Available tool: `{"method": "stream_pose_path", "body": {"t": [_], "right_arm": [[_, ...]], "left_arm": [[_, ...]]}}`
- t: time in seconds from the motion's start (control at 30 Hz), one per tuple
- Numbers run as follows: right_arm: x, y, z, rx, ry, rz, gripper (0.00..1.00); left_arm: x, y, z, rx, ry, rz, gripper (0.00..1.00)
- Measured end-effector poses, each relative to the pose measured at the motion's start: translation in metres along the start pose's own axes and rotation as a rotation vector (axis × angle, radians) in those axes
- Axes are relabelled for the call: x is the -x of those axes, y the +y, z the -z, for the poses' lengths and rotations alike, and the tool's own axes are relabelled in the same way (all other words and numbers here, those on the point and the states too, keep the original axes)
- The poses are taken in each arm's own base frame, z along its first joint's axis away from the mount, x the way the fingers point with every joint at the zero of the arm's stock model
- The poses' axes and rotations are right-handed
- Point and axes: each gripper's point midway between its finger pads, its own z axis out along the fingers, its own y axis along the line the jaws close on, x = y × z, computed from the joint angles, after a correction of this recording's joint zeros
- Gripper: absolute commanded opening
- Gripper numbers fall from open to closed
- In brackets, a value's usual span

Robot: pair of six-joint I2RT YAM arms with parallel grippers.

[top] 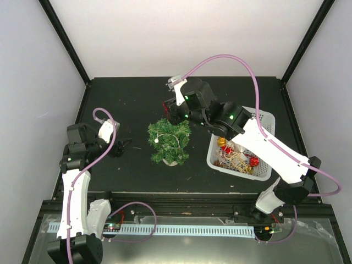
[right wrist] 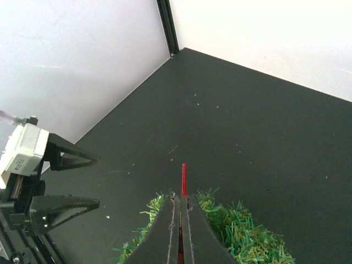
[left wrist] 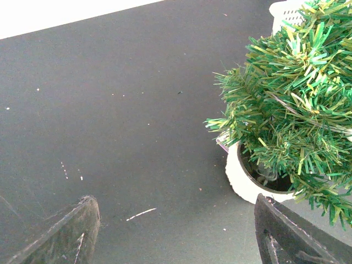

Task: Decorate the small christmas tree

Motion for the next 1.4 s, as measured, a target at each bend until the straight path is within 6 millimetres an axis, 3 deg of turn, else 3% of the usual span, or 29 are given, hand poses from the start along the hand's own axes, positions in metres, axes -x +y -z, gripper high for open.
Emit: {"method": "stream_pose_path", "body": {"t": [0.5,1.4], "right_arm": [[-0.014,-0.003,-0.008,-0.009,0.03,0.002,0.01],[-0.014,-0.003,-0.01,-0.005,0.013,-0.018,0.01]], "left_arm": [[0.0,0.0,0.0,0.0,0.0,-0.001,0.78],[0.0,0.0,0.0,0.0,0.0,-0.001,0.78]]}}
